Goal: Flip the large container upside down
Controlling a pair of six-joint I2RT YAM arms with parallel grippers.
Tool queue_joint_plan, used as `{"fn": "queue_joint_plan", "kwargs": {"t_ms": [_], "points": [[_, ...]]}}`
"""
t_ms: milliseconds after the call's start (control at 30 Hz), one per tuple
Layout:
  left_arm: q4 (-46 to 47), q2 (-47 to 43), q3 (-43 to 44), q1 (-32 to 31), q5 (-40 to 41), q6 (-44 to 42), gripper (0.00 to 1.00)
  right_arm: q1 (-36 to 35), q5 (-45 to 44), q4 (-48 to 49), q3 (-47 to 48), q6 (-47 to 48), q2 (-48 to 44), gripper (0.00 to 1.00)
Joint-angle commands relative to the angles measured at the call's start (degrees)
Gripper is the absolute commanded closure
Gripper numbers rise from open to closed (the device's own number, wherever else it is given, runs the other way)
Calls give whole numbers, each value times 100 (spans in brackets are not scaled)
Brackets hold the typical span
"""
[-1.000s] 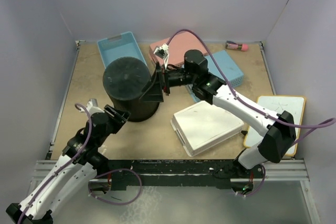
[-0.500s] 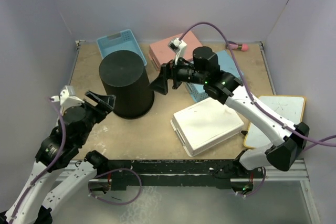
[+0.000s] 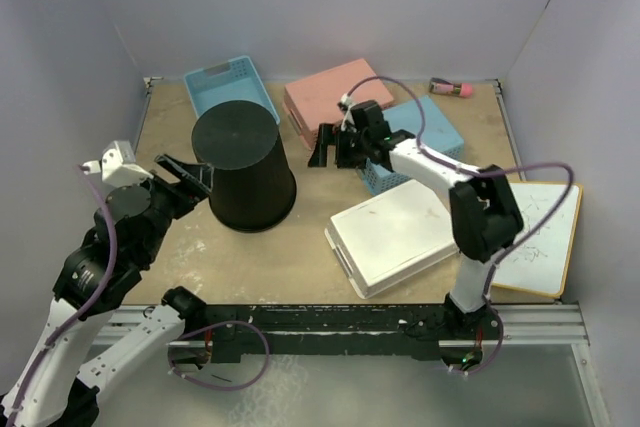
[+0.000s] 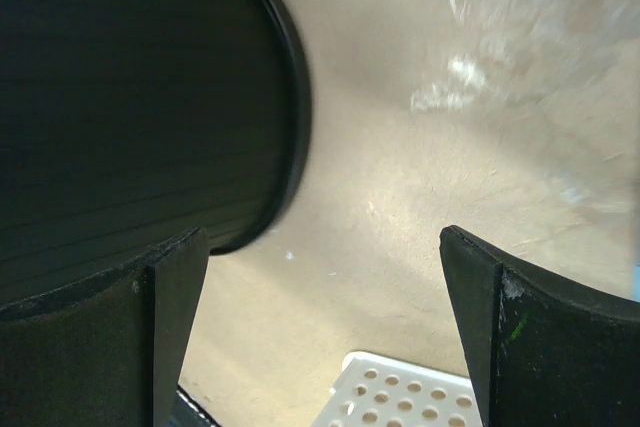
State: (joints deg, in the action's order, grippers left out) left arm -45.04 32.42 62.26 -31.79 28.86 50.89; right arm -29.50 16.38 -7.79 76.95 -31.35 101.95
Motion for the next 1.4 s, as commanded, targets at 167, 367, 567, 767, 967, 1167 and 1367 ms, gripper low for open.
{"fn": "queue_joint_plan", "kwargs": {"t_ms": [167,367,567,767,967,1167,1367], "points": [[360,128,176,-14,-456,-305,25,-1258,721,636,1155,-532,1159,0],[-20,518,989,-11,-170,-467,22,-2014,1429,968,2364,-1033,2063,0],[-447,1227,1737,-11,205,-879,24,-1767,991,700,1682,-556,1198,0],[191,2459,1883,-11,-119,-1329,28,-722,-52,476,-340,-98,-789,0],[349,4365,2993,-11,8,-1746,27,53,-1870,-714,-1242,632,-2780,0],[521,6275,4306,49,615,-2060,27,93,-2693,-1095,-1730,752,-4369,0],[1033,7960,4986,604,364,-1779,27,93,-2839,-1461,-1762,763,-4708,0]]}}
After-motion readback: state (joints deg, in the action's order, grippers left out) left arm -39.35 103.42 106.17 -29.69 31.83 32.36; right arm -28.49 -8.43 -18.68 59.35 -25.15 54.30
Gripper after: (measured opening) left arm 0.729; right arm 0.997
